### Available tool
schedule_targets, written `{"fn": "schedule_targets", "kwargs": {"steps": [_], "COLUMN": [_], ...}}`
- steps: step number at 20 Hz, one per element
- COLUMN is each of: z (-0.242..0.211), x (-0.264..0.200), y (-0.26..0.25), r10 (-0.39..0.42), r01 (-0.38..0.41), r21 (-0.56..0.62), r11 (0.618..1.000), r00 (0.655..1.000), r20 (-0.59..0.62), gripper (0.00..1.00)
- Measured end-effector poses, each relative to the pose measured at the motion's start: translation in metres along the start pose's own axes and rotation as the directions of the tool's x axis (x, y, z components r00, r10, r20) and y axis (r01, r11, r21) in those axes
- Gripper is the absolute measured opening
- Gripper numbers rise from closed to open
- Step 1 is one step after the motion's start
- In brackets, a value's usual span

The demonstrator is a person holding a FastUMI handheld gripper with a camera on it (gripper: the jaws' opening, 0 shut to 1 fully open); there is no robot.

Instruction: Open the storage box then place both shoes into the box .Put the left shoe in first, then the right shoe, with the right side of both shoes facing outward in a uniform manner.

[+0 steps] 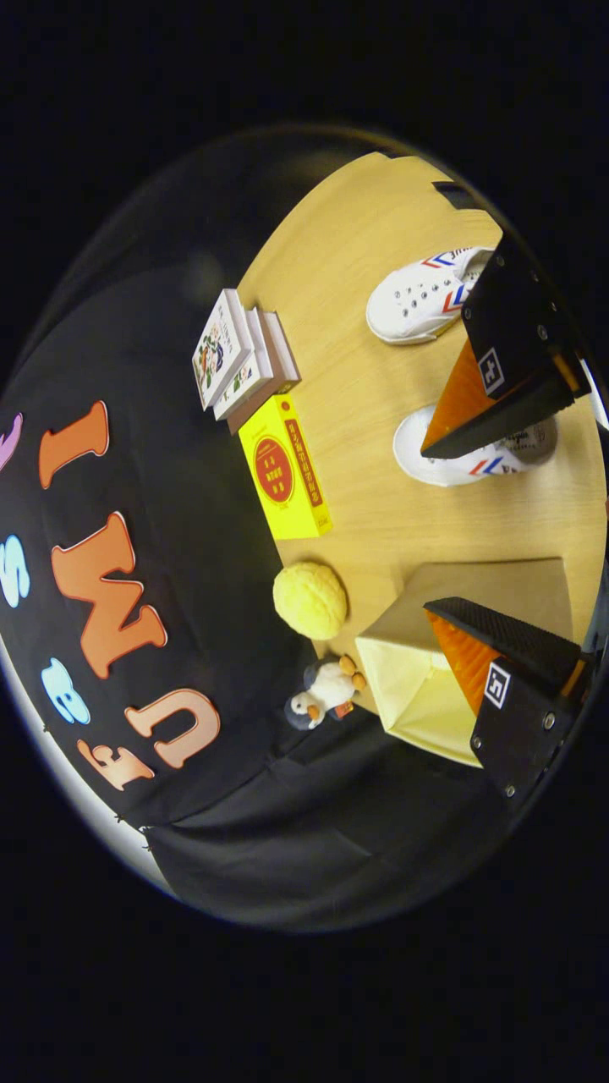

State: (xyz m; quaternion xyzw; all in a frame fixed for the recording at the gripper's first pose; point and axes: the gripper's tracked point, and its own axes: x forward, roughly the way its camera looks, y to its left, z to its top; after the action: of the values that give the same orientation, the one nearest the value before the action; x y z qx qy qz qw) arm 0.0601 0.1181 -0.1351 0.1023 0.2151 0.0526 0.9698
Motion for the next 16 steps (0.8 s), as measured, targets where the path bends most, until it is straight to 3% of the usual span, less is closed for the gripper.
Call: {"fn": "schedule_targets", "kwargs": {"steps": [8, 16], "z": [-0.05, -0.074], "x": [0.012, 0.042], "y": [-0.086, -0.096], "r10": [-0.168, -0.156], "r01": [0.155, 0.102], "r21": [-0.092, -0.185], "r11": [0.984, 0.977], "r00": [0.974, 0.938], "r20": [-0.15, -0.308], "gripper": [0.99, 0.9]}}
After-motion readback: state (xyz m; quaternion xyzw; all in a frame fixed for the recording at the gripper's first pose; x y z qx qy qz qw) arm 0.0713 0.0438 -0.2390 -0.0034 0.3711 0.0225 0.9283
